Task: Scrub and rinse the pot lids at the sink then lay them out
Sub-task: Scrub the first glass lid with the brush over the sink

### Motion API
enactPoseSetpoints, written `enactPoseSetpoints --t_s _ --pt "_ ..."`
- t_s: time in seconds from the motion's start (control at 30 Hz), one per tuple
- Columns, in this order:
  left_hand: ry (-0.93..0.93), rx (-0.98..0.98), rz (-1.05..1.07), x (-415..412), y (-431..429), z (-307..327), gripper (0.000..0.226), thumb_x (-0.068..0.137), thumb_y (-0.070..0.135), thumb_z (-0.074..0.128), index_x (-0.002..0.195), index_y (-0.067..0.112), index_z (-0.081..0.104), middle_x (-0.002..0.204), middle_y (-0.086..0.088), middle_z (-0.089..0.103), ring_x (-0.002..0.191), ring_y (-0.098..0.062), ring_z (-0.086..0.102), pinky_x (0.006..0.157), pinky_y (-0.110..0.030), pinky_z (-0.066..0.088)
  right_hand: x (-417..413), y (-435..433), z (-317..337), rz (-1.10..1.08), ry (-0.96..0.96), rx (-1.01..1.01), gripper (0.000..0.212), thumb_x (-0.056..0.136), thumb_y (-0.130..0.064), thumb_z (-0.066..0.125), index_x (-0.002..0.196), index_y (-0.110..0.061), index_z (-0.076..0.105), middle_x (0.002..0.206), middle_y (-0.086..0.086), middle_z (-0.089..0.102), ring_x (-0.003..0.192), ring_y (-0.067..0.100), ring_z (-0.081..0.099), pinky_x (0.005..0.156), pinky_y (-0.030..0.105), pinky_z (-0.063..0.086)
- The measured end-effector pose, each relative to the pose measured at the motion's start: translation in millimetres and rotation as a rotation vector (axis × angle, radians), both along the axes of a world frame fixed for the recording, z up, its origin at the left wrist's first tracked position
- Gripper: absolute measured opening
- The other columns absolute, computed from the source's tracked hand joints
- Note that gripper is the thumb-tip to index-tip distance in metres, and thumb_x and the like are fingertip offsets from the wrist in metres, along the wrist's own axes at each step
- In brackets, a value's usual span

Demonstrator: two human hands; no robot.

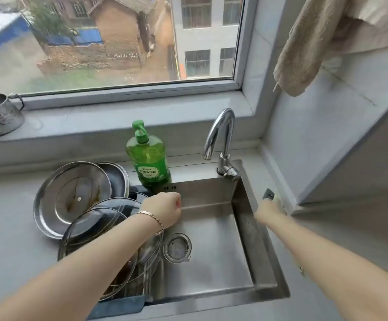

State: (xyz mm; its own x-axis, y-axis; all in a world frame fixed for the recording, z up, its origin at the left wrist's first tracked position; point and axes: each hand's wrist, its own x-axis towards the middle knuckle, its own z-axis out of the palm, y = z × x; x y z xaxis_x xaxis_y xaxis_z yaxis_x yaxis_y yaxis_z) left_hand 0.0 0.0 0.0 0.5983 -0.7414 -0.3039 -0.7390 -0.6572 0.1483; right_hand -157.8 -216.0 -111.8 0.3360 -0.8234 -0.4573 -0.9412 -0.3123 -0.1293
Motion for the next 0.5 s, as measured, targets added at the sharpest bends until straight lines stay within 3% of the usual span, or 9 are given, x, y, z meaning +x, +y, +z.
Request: enactPoseSetpoints --t_s 0.1,0.3,0.4,0.5 --pt "0.045 0.034 0.026 9 0 -9 0.023 0.09 0.021 0.042 0.107 0.023 0.057 0.107 0.0 0.064 0.097 -0.024 0.06 0.08 -0.029 0.045 -7 -11 -23 -0.178 0.069 -0.121 0.049 0.097 -0.011 0.036 0.141 0.004 0.02 0.146 0.019 0.031 0.133 0.033 0.033 0.105 0.039 0.034" --pt "0.107 -0.03 0.105 32 -2 -37 0.023 0.089 0.018 0.042 0.104 0.024 0.059 0.103 0.005 0.065 0.094 -0.019 0.058 0.08 -0.029 0.049 -1 -20 -37 -0.294 -0.125 -0.096 0.037 0.097 -0.003 0.025 0.134 0.002 0.026 0.13 0.024 0.049 0.116 0.038 0.05 0.091 0.042 0.041" --pt "0.165 -0.052 0.185 35 0 -52 0.02 0.089 0.019 0.045 0.102 0.026 0.06 0.102 0.005 0.065 0.093 -0.018 0.058 0.079 -0.028 0.047 3 -21 -32 -0.306 -0.237 0.031 0.04 0.091 -0.003 0.046 0.128 0.002 0.029 0.124 0.024 0.051 0.11 0.039 0.054 0.085 0.038 0.042" --pt "0.123 -0.09 0.163 42 3 -61 0.025 0.09 0.017 0.043 0.108 0.026 0.058 0.102 0.006 0.065 0.092 -0.019 0.06 0.077 -0.028 0.047 15 -10 -19 -0.141 -0.307 0.137 0.051 0.078 0.003 0.057 0.126 -0.001 0.041 0.117 0.019 0.055 0.104 0.036 0.057 0.083 0.036 0.046"
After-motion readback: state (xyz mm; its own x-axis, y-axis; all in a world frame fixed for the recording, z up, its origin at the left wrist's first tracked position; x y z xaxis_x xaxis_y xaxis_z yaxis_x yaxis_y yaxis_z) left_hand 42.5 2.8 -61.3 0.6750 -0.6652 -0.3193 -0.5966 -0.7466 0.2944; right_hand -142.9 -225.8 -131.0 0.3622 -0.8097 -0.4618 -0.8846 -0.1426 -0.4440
